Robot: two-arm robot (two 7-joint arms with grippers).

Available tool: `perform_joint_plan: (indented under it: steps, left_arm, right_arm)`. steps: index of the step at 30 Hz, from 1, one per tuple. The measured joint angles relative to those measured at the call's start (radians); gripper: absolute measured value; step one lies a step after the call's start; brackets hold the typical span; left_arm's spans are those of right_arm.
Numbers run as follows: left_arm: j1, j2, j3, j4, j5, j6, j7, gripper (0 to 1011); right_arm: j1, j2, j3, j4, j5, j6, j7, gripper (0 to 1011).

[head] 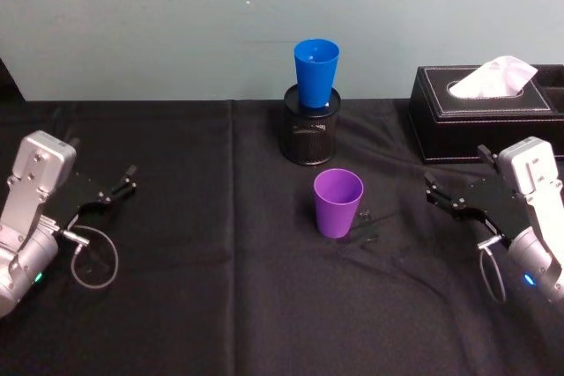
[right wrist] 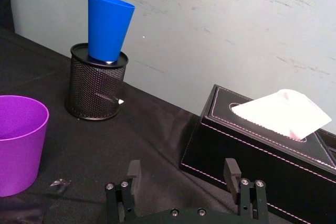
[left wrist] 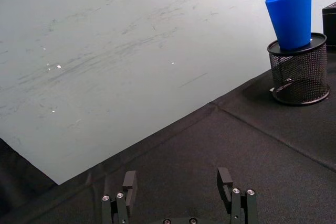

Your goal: Pick up one cup with a gripper and tap it against the other cup.

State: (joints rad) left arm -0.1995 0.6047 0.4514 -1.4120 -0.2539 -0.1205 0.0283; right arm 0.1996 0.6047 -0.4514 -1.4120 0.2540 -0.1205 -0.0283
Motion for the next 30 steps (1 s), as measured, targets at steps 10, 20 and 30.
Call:
perform_joint_plan:
  steps: [10, 20, 30]
  left_arm:
    - [0.000, 0.000, 0.000, 0.000, 0.000, 0.000, 0.000, 1000]
    - [0.000, 0.000, 0.000, 0.000, 0.000, 0.000, 0.000, 1000]
    - [0.000, 0.000, 0.000, 0.000, 0.000, 0.000, 0.000, 1000]
  right_arm:
    - [0.000, 0.000, 0.000, 0.000, 0.000, 0.000, 0.000, 1003]
    - [0.000, 0.000, 0.000, 0.000, 0.000, 0.000, 0.000, 1003]
    - [0.000, 0.000, 0.000, 0.000, 0.000, 0.000, 0.000, 1003]
